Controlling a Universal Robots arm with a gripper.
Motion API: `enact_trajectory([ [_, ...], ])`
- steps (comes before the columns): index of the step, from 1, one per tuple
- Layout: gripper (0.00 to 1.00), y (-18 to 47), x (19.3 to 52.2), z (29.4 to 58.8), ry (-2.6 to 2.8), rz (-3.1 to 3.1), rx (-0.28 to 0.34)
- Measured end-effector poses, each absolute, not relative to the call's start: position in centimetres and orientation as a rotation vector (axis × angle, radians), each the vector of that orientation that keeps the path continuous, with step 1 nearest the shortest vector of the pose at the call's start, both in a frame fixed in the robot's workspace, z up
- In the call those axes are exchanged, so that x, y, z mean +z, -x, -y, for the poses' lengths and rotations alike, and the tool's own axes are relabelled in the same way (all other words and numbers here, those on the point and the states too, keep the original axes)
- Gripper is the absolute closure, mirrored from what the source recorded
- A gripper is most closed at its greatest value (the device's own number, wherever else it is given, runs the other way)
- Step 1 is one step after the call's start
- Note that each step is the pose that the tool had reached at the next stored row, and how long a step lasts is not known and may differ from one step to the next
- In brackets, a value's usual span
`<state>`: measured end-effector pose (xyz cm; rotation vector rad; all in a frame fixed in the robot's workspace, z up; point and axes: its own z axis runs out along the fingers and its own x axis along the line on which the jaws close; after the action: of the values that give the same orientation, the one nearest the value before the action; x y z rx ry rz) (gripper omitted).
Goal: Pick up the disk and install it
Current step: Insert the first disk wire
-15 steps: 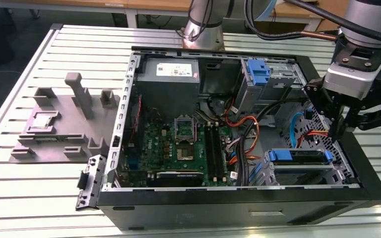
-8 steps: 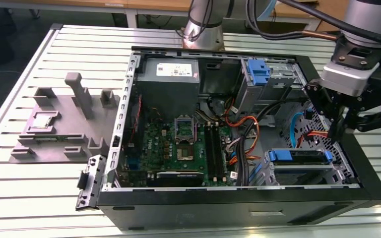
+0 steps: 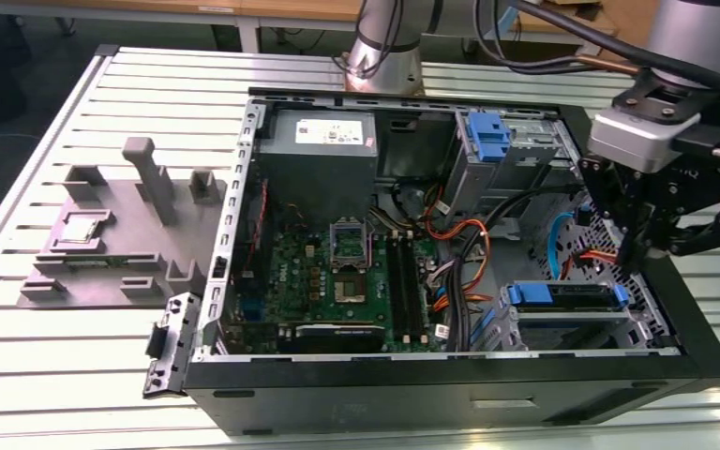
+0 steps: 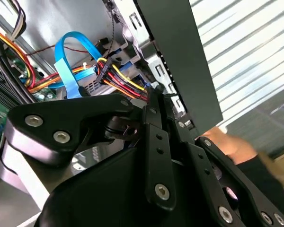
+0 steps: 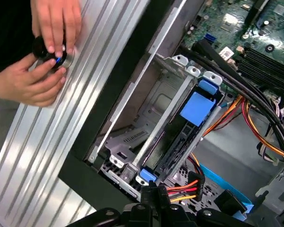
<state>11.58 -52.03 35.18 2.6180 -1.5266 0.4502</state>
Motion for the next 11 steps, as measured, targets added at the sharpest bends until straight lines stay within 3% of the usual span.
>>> enact_trajectory([
  [11, 0.83, -11.57, 35.09, 52.03, -2.425, 1.771, 0.432],
])
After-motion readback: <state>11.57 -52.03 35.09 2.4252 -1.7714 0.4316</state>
